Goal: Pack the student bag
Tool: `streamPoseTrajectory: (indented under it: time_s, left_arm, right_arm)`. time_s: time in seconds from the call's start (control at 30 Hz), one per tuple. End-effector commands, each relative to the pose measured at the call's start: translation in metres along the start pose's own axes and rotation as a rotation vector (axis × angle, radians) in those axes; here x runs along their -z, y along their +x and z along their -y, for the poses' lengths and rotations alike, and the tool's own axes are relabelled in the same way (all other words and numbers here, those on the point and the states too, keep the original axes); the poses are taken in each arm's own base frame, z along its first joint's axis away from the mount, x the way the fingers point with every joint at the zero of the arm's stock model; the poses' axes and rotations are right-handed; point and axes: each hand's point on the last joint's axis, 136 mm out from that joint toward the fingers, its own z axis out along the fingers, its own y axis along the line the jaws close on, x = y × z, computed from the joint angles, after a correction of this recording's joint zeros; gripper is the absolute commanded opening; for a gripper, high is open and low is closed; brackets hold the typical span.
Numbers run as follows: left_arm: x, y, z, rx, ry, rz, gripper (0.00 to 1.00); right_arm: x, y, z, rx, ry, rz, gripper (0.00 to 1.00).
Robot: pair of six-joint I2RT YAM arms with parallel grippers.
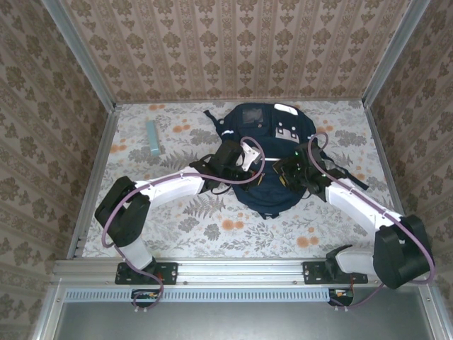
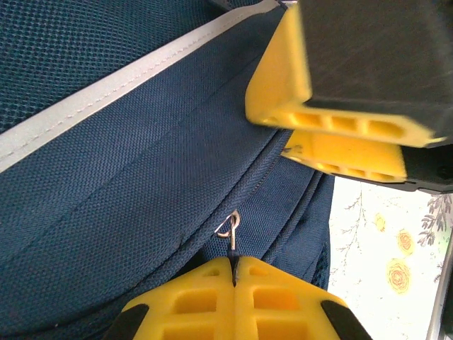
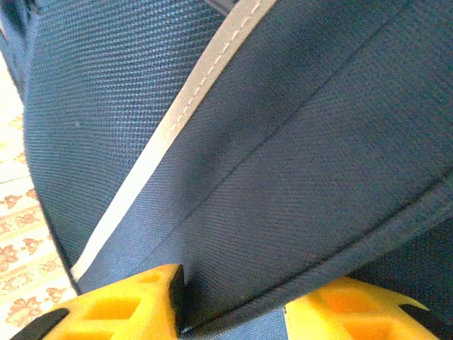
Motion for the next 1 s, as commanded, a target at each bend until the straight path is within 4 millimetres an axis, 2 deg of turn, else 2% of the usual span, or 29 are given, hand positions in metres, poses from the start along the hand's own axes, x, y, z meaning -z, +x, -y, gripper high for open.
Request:
streamPoseTrajectory:
  time_s: [0.0,0.07,0.27,0.47,0.63,0.77,0.9,0.97]
  left_arm:
    - [0.011,-0.016,0.008,-0.054,-0.004,0.044,0.0]
    - [0.016,-0.013,0.0,-0.052,-0.044,0.038,0.0]
    - [0.037,-0.002,-0.034,-0.011,-0.145,0.024,0.0]
    - [0.063,0.0,-0.067,0.02,-0.218,0.039,0.0]
    - [0.069,0.0,-0.088,0.051,-0.256,0.048,0.0]
    - [0.062,-0.002,-0.072,0.046,-0.15,0.047,0.02]
    - [0.056,-0.001,-0.053,0.059,-0.046,0.043,0.23]
    - [0.053,0.001,-0.048,0.066,-0.022,0.046,0.3]
  right_arm:
    - [0.0,-0.009,-0.013,0.006,-0.014,0.041,0.31]
    - [0.001,-0.014,-0.008,0.018,0.017,0.066,0.22]
    - [0.012,-0.026,0.002,0.105,0.083,0.132,0.07]
    - [0.019,-0.031,0.001,0.163,0.094,0.151,0.02]
    - [0.02,-0.03,-0.005,0.174,0.067,0.152,0.0]
    - [0.02,-0.024,-0.018,0.18,0.004,0.117,0.01]
    - [0.025,-0.017,-0.044,0.175,-0.111,0.071,0.0]
    - [0.031,-0.017,-0.056,0.172,-0.163,0.068,0.0]
